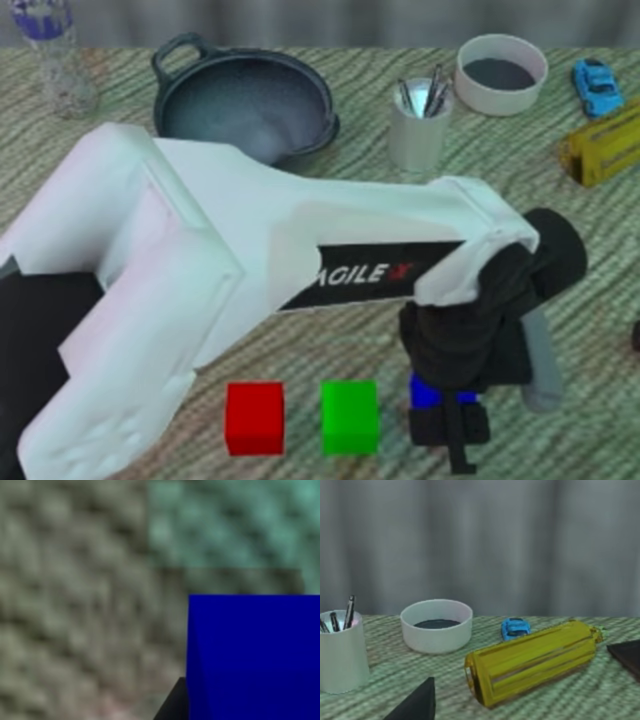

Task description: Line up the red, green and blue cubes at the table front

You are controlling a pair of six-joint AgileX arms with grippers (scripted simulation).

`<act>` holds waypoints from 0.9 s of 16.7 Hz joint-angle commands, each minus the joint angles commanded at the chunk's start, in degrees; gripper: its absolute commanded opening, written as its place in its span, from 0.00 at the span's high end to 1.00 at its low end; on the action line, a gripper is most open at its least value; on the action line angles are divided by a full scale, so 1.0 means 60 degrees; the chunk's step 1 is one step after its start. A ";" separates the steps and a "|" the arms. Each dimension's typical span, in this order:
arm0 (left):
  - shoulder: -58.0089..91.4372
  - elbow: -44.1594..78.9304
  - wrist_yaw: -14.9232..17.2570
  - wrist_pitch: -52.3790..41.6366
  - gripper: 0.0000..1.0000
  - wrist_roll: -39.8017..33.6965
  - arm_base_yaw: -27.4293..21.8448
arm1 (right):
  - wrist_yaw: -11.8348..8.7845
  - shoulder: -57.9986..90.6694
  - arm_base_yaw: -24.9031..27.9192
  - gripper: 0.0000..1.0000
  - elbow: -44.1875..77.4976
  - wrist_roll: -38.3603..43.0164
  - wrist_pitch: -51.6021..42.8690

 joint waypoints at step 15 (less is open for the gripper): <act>0.0000 0.0000 0.0000 0.0000 0.00 0.0000 0.0000 | 0.0000 0.0000 0.0000 0.00 0.0000 0.0000 0.0000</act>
